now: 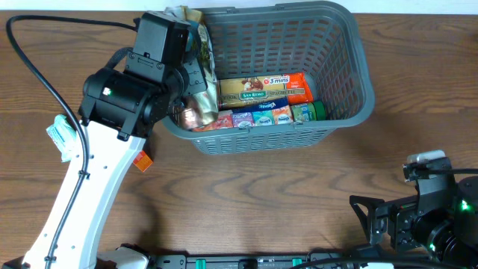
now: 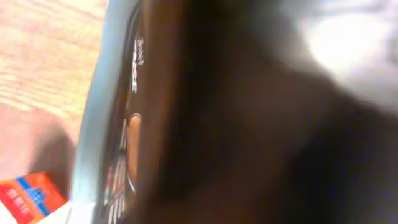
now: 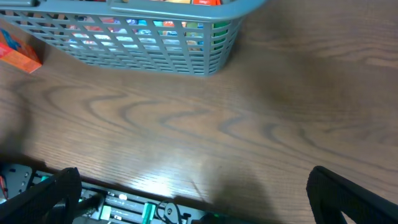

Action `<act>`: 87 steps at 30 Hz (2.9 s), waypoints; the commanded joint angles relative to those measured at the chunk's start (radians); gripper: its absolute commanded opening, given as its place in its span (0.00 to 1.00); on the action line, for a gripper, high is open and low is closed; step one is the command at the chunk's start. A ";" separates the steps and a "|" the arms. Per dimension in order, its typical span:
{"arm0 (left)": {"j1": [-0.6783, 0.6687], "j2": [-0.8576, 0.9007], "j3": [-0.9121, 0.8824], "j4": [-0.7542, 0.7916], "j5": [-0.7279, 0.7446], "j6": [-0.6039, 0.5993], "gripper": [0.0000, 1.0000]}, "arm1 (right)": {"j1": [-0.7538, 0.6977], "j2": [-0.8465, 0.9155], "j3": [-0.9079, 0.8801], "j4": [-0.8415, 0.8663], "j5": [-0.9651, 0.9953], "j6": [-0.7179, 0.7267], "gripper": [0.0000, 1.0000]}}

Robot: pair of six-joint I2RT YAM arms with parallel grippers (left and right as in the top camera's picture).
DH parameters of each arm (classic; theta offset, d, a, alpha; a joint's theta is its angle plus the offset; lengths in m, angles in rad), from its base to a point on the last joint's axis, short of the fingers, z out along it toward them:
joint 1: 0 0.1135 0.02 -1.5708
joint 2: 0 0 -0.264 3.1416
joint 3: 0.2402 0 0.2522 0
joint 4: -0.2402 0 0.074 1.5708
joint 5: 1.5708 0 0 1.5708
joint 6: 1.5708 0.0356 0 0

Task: Pack container
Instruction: 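Lift the coffee pouch over the basket and drop it inside, then move the left gripper to the orange Redoxon box and grasp it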

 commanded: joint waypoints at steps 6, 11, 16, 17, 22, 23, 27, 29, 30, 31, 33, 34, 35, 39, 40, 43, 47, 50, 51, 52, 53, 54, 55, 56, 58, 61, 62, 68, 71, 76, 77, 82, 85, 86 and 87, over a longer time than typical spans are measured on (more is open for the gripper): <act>0.000 -0.112 0.263 -0.058 -0.197 0.074 0.98 | -0.008 0.001 0.002 -0.002 -0.001 -0.002 0.99; 0.046 -0.244 0.322 -0.253 -0.439 0.003 0.98 | -0.008 0.001 0.002 -0.002 -0.001 -0.002 0.99; 0.193 -0.341 0.314 -0.488 -0.528 -0.136 0.98 | -0.008 0.001 0.002 -0.002 -0.001 -0.002 0.99; 0.219 -0.354 0.305 -0.529 -0.523 -0.153 0.98 | -0.008 0.001 0.002 -0.002 -0.001 -0.002 0.99; 0.257 -0.374 0.217 -0.652 -0.458 -0.272 0.98 | -0.008 0.001 0.002 -0.002 -0.001 -0.002 0.99; 0.257 -0.374 0.186 -0.643 -0.432 -0.291 0.98 | -0.008 0.001 0.002 -0.002 -0.001 -0.002 0.99; 0.257 -0.360 0.022 -0.550 -0.346 -0.302 0.98 | -0.008 0.001 0.002 -0.002 -0.001 -0.002 0.99; 0.262 -0.344 -0.045 -0.506 -0.299 -0.302 0.98 | -0.008 0.001 0.002 -0.002 -0.001 -0.002 0.99; 0.269 -0.332 -0.079 -0.483 -0.272 -0.302 0.98 | -0.008 0.001 0.002 -0.002 -0.001 -0.002 0.99; 0.276 -0.322 -0.104 -0.466 -0.254 -0.301 0.98 | -0.008 0.001 0.002 -0.002 -0.001 -0.002 0.99; 0.296 -0.303 -0.142 -0.436 -0.224 -0.285 0.98 | -0.008 0.001 0.002 -0.002 -0.001 -0.002 0.99; 0.311 -0.294 -0.160 -0.404 -0.183 -0.231 0.98 | -0.008 0.001 0.002 -0.002 -0.001 -0.002 0.99; 0.327 -0.289 -0.173 -0.377 -0.143 -0.193 0.98 | -0.008 0.001 0.002 -0.002 -0.001 -0.002 0.99; 0.412 -0.259 -0.215 -0.325 -0.089 -0.139 0.98 | -0.008 0.001 0.002 -0.002 -0.001 -0.002 0.99; 0.434 -0.250 -0.227 -0.317 -0.076 -0.117 0.98 | -0.008 0.001 0.002 -0.002 -0.001 -0.002 0.99; 0.492 -0.209 -0.274 -0.271 0.019 -0.026 0.98 | -0.008 0.001 0.002 -0.002 -0.001 -0.002 0.99; 0.533 -0.147 -0.333 -0.225 0.088 0.037 0.98 | -0.008 0.001 0.002 -0.002 -0.001 -0.002 0.99; 0.550 -0.111 -0.381 -0.168 0.147 0.086 0.98 | -0.008 0.001 0.002 -0.002 -0.001 -0.002 0.99; 0.554 -0.100 -0.399 -0.152 0.147 0.087 0.98 | -0.008 0.001 0.002 -0.002 -0.001 -0.002 0.99; 0.558 -0.087 -0.419 -0.137 0.147 0.099 0.98 | -0.008 0.001 0.002 -0.002 -0.001 -0.002 0.99; 0.563 -0.076 -0.436 -0.124 0.147 0.102 0.98 | -0.008 0.001 0.002 -0.002 -0.001 -0.002 0.99; 0.568 -0.064 -0.458 -0.107 0.151 0.105 0.98 | -0.008 0.001 0.002 -0.002 -0.001 -0.002 0.99; 0.574 -0.053 -0.473 -0.094 0.159 0.106 0.98 | -0.008 0.001 0.002 -0.002 -0.001 -0.002 0.99; 0.579 -0.040 -0.487 -0.080 0.172 0.111 0.98 | -0.008 0.001 0.002 -0.002 -0.001 -0.002 0.99; 0.591 -0.011 -0.510 -0.039 0.230 0.144 0.99 | -0.008 0.001 0.002 -0.002 -0.001 -0.002 0.99; 0.597 0.039 -0.533 0.010 0.246 0.147 0.98 | -0.008 0.001 0.002 -0.002 -0.001 -0.002 0.99; 0.597 0.057 -0.534 0.016 0.246 0.150 0.98 | -0.008 0.001 0.002 -0.002 -0.001 -0.002 0.99; 0.597 0.177 -0.534 0.027 0.248 0.149 1.00 | -0.008 0.001 0.002 -0.002 -0.001 -0.002 0.99; 0.594 0.204 -0.534 0.026 0.248 0.150 0.96 | -0.008 0.001 0.002 -0.002 -0.001 -0.002 0.99; 0.594 0.198 -0.534 0.018 0.247 0.150 0.87 | -0.008 0.001 0.002 -0.002 -0.001 -0.002 0.99; 0.594 0.198 -0.534 0.016 0.247 0.150 0.82 | -0.008 0.001 0.002 -0.002 -0.001 -0.002 0.99; 0.594 0.198 -0.534 0.014 0.247 0.150 0.63 | -0.008 0.001 0.002 -0.002 -0.001 -0.002 0.99; 0.594 0.198 -0.534 0.014 0.247 0.150 0.52 | -0.008 0.001 0.002 -0.002 -0.001 -0.002 0.99; 0.594 0.198 -0.534 0.014 0.247 0.150 0.51 | -0.008 0.001 0.002 -0.002 -0.001 -0.002 0.99; 0.594 0.198 -0.534 0.014 0.247 0.150 0.51 | -0.008 0.001 0.002 -0.002 -0.001 -0.002 0.99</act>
